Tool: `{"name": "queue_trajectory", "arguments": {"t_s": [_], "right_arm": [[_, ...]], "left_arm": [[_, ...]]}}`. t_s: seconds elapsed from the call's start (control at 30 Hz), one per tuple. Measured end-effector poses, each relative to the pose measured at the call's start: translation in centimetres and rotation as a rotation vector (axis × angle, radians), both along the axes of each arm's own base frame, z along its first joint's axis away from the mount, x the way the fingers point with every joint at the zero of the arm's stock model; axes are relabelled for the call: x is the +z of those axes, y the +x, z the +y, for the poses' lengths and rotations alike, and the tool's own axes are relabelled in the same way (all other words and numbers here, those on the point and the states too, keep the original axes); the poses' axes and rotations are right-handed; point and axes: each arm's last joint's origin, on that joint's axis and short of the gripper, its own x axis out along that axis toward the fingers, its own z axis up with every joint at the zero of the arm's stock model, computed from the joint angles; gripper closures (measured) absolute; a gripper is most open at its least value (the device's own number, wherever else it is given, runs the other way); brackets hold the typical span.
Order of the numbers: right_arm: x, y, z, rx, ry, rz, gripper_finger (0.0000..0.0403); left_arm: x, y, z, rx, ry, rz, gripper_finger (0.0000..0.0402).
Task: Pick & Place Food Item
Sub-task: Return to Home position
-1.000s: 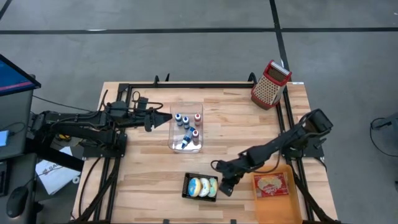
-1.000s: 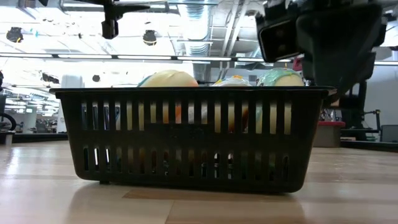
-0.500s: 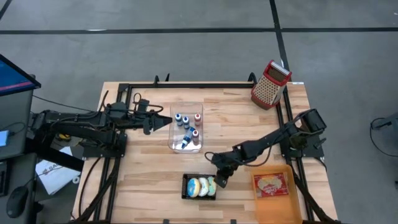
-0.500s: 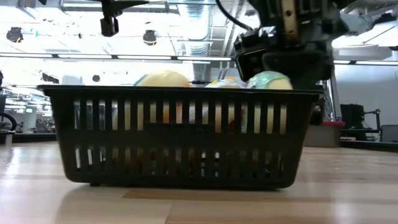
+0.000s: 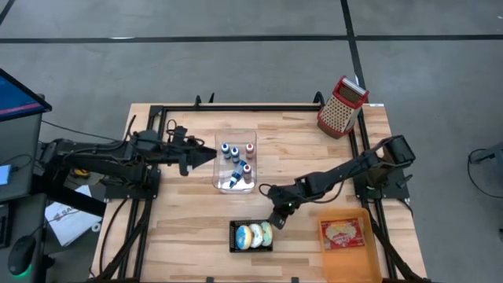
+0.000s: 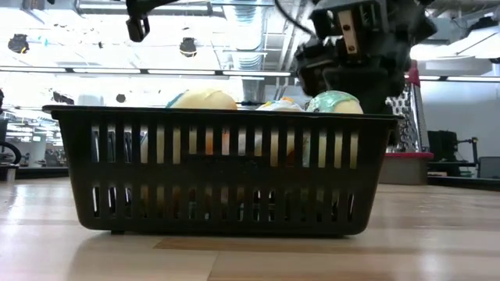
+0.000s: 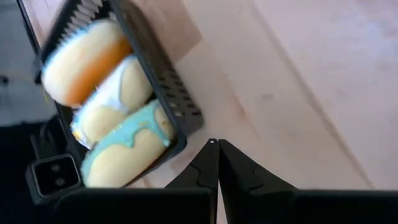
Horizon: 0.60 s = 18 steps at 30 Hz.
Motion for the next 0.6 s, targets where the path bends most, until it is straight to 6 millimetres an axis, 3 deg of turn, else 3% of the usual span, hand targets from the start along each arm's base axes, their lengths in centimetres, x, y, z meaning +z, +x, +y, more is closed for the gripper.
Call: {"name": "queue_trajectory", "arguments": {"t_s": [0.17, 0.3, 0.47, 0.6], "right_arm": [[1.5, -2.6, -0.2, -0.113, -0.014, -0.033, 0.0403], [2.5, -5.2, -0.2, -0.204, -0.014, -0.095, 0.0403], [3.4, -7.8, -0.4, -0.322, -0.011, -0.218, 0.0403], [4.2, -9.1, -0.3, -0.396, 0.029, -0.332, 0.0403]], "left_arm": [[0.3, -1.4, 0.1, 0.023, 0.184, 0.027, 0.0272], [0.0, -1.8, -0.2, 0.011, 0.278, 0.044, 0.0310], [-2.2, -1.9, -0.7, -0.002, 0.350, 0.070, 0.0384], [-4.5, -2.8, -0.7, 0.076, 0.334, -0.032, 0.0396]]}}
